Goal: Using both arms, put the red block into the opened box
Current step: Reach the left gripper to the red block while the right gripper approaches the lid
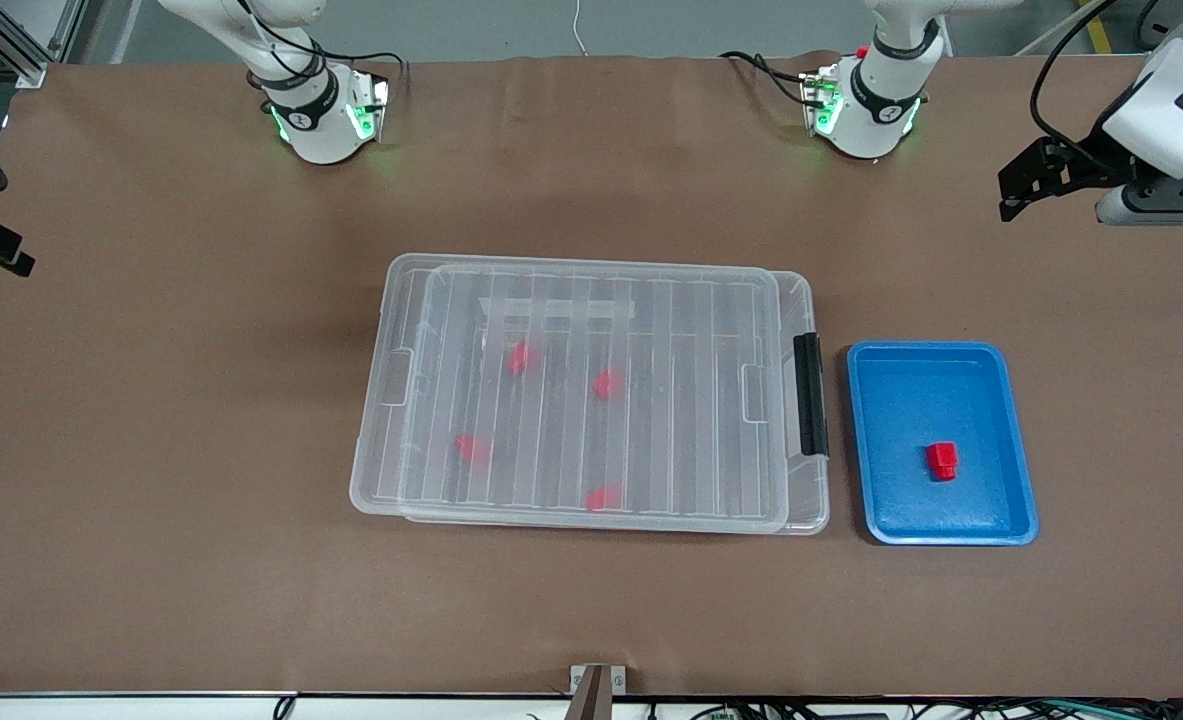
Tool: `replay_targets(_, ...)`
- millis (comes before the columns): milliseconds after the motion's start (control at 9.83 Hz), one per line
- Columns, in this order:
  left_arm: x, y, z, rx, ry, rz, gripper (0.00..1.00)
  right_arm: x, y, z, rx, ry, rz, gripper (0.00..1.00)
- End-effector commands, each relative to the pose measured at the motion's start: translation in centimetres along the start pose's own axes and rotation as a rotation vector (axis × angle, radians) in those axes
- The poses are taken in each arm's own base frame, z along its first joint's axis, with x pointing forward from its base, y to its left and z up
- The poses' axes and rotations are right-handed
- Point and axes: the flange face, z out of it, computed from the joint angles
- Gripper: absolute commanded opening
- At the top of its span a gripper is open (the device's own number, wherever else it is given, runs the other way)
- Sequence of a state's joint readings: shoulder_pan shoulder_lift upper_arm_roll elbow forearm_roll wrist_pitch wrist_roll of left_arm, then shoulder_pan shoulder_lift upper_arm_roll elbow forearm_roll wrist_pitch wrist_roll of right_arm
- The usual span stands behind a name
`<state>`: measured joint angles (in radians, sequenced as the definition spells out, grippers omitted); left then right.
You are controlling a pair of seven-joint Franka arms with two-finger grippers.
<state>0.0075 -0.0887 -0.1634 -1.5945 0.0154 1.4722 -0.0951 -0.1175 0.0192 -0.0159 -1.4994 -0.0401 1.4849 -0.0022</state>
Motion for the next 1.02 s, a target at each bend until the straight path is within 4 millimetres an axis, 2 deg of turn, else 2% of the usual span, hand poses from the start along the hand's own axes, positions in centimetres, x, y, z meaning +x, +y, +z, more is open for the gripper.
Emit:
replay_targets(0,0.7,-0.3,1.0,0.009,-0.013,-0.004,1.0,-0.6,-0.6,-0.6,0.023,0.014,-0.015,1.0)
replay_targets(203,2.1,-0.6,1.6,0.002,-0.022,-0.005,1.0,-0.6,-0.6,-0.6,0.025,0.014,-0.013,1.0)
replay_targets(305,4.1,-1.0,4.5,0.002,-0.066,0.007,1.0,-0.6,-0.7,-0.6,0.025,0.013,-0.016,1.0)
replay_targets(407,5.9,-1.6,6.4,0.01,-0.079,-0.01,1.0,-0.7,-1.5,-0.7,0.015,0.01,-0.035,1.0)
replay_targets(508,8.5,-2.4,9.4,0.064,-0.048,-0.017,1.0,-0.5,-3.0,-0.4,0.012,0.002,-0.061,1.0)
replay_targets(610,10.8,-4.6,13.3,0.084,-0.054,-0.041,1.0,-0.6,-5.3,-0.1,0.012,-0.004,-0.103,1.0)
replay_targets(712,12.7,-6.0,17.4,0.068,-0.081,-0.061,1.0,0.0,-8.4,1.1,0.016,-0.023,-0.144,1.0)
replay_targets(915,15.4,-7.2,25.1,0.045,-0.112,-0.07,1.0,1.9,-14.9,5.6,0.013,-0.064,-0.241,1.0)
